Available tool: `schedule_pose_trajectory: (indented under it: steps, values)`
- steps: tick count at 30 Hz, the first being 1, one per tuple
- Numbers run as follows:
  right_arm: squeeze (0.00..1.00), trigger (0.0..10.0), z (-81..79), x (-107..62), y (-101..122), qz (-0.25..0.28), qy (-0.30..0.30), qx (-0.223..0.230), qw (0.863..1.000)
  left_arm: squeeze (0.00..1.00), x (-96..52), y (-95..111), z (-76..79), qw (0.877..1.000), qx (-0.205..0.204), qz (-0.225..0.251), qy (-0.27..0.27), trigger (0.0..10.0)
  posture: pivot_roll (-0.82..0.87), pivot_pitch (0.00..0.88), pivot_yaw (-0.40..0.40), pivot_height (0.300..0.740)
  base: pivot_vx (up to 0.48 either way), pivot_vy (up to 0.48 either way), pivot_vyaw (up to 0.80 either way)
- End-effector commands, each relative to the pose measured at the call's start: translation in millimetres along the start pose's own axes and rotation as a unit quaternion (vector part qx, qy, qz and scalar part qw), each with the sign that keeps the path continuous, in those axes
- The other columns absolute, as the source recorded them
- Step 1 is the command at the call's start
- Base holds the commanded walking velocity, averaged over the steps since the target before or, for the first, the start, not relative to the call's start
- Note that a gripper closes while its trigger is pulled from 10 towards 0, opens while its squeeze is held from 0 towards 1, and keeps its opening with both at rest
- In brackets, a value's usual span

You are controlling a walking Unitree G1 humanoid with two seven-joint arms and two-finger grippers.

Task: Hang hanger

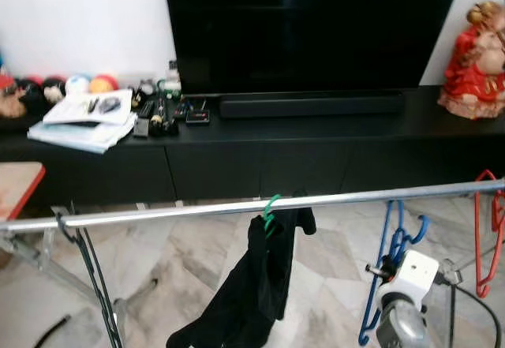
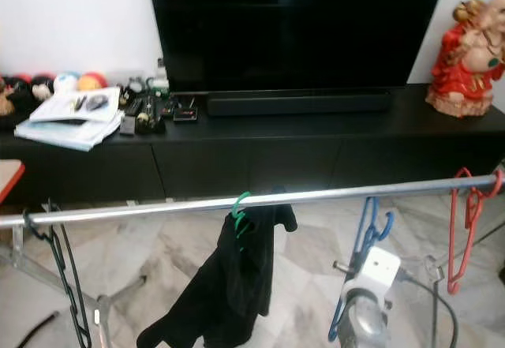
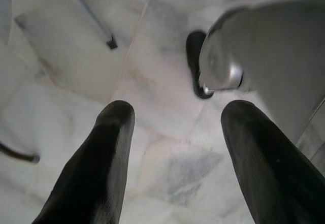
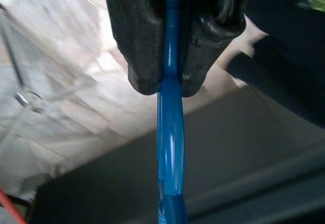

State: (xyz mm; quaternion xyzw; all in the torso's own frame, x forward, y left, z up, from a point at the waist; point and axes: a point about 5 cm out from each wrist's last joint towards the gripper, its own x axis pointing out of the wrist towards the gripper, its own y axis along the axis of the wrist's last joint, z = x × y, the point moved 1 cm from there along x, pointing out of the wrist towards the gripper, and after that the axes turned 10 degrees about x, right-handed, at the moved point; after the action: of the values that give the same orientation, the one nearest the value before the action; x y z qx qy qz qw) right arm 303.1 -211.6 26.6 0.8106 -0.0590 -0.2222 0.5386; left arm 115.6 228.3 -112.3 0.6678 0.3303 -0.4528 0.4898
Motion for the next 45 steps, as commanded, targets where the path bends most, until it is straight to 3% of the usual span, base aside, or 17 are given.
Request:
schedule_pose_trajectory:
  steps: [1, 10, 12, 15, 27, 34, 40, 41, 42, 43, 44, 45]
  values:
    - [0.00, 10.0, 0.4, 1.9, 2.9, 0.006, -0.006, -0.001, 1.000, 0.00, -0.7, -4.2, -1.0, 1.000, 0.008, -0.011, 0.000, 10.0, 0.09, 0.008, 0.003, 0.740, 0.000, 0.000, 0.00]
    - [0.00, 10.0, -9.6, 12.8, 17.4, 0.013, 0.000, -0.013, 1.000, 0.00, -0.8, -5.5, -0.5, 1.000, 0.008, -0.012, 0.001, 10.0, 0.10, 0.004, 0.004, 0.740, 0.000, 0.000, 0.00]
    - [0.00, 10.0, -13.4, 18.1, 18.1, -0.015, 0.007, -0.060, 0.998, 0.00, -1.0, -6.8, -0.1, 1.000, 0.007, -0.013, 0.000, 10.0, 0.10, 0.004, 0.004, 0.740, 0.000, 0.000, 0.00]
    - [0.00, 10.0, -15.7, 22.0, 19.5, -0.034, 0.009, -0.090, 0.995, 0.00, -1.0, -6.8, 0.2, 1.000, 0.006, -0.013, -0.001, 10.0, 0.10, 0.003, 0.004, 0.740, 0.000, 0.000, 0.00]
    - [0.00, 10.0, -27.1, 29.9, 31.9, -0.052, 0.039, -0.125, 0.990, 0.00, -0.7, -7.0, 2.1, 1.000, 0.007, -0.014, -0.005, 10.0, 0.10, 0.009, 0.007, 0.740, 0.000, 0.000, 0.00]
    - [0.00, 10.0, -31.1, 27.3, 19.3, -0.097, 0.063, -0.156, 0.981, 0.00, -0.7, -7.3, 2.3, 1.000, 0.006, -0.015, -0.006, 10.0, 0.10, 0.011, 0.008, 0.740, 0.000, 0.000, 0.00]
    - [0.00, 10.0, -32.5, 24.9, 13.7, -0.107, 0.070, -0.155, 0.980, 0.00, -0.6, -7.1, 2.6, 1.000, 0.006, -0.015, -0.007, 10.0, 0.10, 0.017, 0.007, 0.740, 0.000, 0.000, 0.00]
    - [0.42, 10.0, -32.9, 24.3, 12.5, -0.109, 0.071, -0.154, 0.979, 0.00, -0.6, -7.1, 2.6, 1.000, 0.006, -0.015, -0.008, 10.0, 0.10, 0.017, 0.007, 0.740, 0.000, 0.000, 0.00]
    - [0.42, 10.0, -33.2, 24.0, 12.0, -0.110, 0.071, -0.154, 0.979, 0.00, -0.6, -7.1, 2.7, 1.000, 0.006, -0.015, -0.008, 10.0, 0.10, 0.017, 0.007, 0.740, 0.000, 0.000, 0.00]
    - [0.71, 10.0, -33.5, 23.7, 11.5, -0.110, 0.071, -0.155, 0.979, 0.00, -0.6, -7.1, 2.7, 1.000, 0.006, -0.015, -0.008, 10.0, 0.10, 0.017, 0.007, 0.740, 0.000, 0.000, 0.00]
    - [0.94, 10.0, -34.8, 22.6, 10.5, -0.107, 0.072, -0.156, 0.979, 0.00, -0.6, -7.1, 2.9, 1.000, 0.006, -0.015, -0.008, 10.0, 0.10, 0.018, 0.007, 0.740, 0.000, 0.000, 0.00]
    - [0.94, 10.0, -35.2, 22.2, 10.3, -0.106, 0.072, -0.156, 0.979, 0.00, -0.6, -7.2, 3.0, 1.000, 0.007, -0.016, -0.008, 10.0, 0.10, 0.018, 0.007, 0.740, 0.000, 0.000, 0.00]
